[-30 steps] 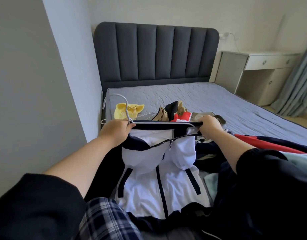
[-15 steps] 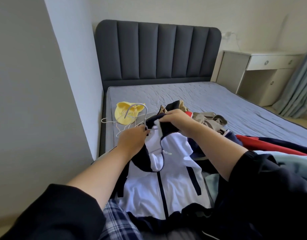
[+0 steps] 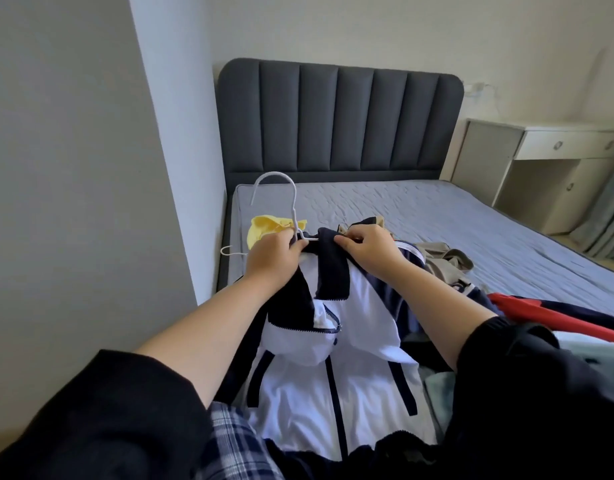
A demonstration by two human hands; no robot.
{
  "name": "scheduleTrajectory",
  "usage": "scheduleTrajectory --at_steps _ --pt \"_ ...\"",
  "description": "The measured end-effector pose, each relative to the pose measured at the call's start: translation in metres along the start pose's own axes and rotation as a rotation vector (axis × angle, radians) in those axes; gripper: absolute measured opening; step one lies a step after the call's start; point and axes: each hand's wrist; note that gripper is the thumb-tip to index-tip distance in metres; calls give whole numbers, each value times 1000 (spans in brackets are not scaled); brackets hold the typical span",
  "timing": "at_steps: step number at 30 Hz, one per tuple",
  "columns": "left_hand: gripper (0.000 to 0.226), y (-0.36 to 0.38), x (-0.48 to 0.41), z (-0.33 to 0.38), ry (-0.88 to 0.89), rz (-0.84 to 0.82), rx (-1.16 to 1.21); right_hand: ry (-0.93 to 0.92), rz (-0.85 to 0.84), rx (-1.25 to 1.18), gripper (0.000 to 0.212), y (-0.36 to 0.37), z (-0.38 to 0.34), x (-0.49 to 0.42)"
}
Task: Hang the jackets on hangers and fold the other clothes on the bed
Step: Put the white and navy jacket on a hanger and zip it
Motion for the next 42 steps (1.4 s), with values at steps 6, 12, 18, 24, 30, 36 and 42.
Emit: scheduleTrajectory --at_steps 6,12,18,24,30,36,42 --pt "42 -84 -41 15 6 195 -61 -66 275 -134 32 -13 -83 -47" --pt "45 -220 -82 40 70 452 -210 -237 403 -267 24 -60 -206 -101" --pt "44 -345 -100 73 105 658 -373 -368 532 -398 18 -99 -323 -131" --pt "47 -431 -115 91 149 749 -579 -385 399 -526 15 -116 -397 -151" --pt "34 -475 -120 85 34 731 -632 -388 226 -517 9 -108 -438 -162" --pt "41 -494 -90 27 -148 461 -448 -498 48 -188 15 -79 -436 -154" --pt "31 -490 -67 -7 -120 439 -478 -465 -202 -444 15 -55 -410 -145"
Point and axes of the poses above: each hand's wrist, its own x-axis away from the middle knuckle, its own y-axis out of the palm, z = x × y, and after that the axes turned 5 degrees about x, right-handed
